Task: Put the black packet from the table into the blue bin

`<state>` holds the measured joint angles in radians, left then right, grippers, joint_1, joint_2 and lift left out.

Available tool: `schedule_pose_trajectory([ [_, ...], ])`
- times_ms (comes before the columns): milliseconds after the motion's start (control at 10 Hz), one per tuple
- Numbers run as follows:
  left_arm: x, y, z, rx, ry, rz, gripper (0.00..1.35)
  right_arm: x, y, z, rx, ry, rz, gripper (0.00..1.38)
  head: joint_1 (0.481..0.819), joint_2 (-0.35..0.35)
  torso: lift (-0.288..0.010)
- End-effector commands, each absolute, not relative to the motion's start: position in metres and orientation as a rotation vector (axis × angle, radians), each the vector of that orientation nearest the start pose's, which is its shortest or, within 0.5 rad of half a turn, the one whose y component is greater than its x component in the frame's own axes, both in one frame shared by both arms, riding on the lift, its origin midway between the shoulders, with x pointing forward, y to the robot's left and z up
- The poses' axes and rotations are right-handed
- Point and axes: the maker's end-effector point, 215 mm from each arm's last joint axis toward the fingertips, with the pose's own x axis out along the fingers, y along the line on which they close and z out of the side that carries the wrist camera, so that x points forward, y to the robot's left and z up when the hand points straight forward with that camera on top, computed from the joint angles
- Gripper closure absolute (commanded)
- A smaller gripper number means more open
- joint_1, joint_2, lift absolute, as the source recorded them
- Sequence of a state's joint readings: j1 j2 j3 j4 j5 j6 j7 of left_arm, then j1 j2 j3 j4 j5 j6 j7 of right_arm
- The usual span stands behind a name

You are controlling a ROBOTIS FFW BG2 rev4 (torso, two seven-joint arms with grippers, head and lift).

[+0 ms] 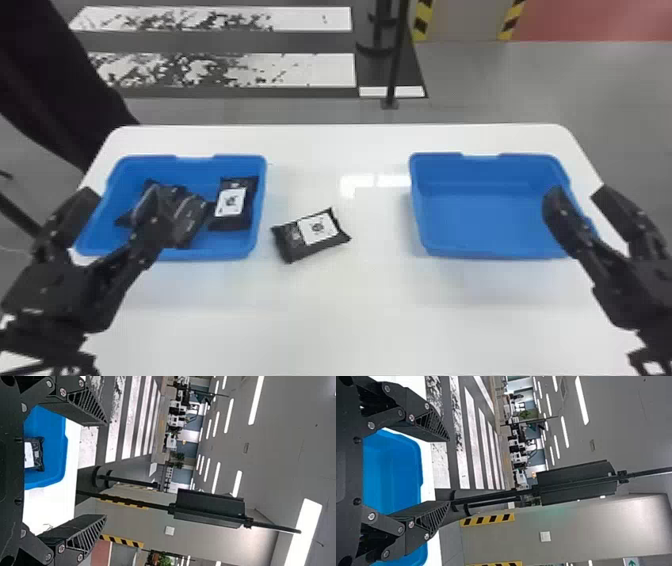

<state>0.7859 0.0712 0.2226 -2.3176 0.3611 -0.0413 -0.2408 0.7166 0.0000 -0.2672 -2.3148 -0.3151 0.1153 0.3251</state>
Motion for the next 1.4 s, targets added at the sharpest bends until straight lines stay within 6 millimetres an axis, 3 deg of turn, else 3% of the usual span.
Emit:
schedule_pose_trajectory([
  [0,0.368,0.28,-0.27,-0.148,-0.05,-0.124,0.21,0.381,-0.28,-0.292,0.154,0.031,0.14,0.5,0.695,0.0,-0.11],
  [600,0.375,0.271,-0.266,-0.135,-0.064,-0.143,0.21,0.381,-0.281,-0.291,0.153,0.029,0.139,0.5,0.695,-0.006,-0.11],
  [800,0.384,0.244,-0.29,-0.148,-0.018,-0.205,0.21,0.381,-0.281,-0.292,0.155,0.031,0.138,0.5,0.695,-0.022,-0.11],
  [1200,0.419,0.193,-0.318,-0.096,0.025,-0.34,0.21,0.384,-0.282,-0.292,0.149,0.03,0.137,0.5,0.695,-0.105,-0.11],
  [1300,0.432,0.176,-0.337,-0.092,0.069,-0.388,0.21,0.385,-0.282,-0.292,0.149,0.027,0.136,0.5,0.695,-0.114,-0.11],
])
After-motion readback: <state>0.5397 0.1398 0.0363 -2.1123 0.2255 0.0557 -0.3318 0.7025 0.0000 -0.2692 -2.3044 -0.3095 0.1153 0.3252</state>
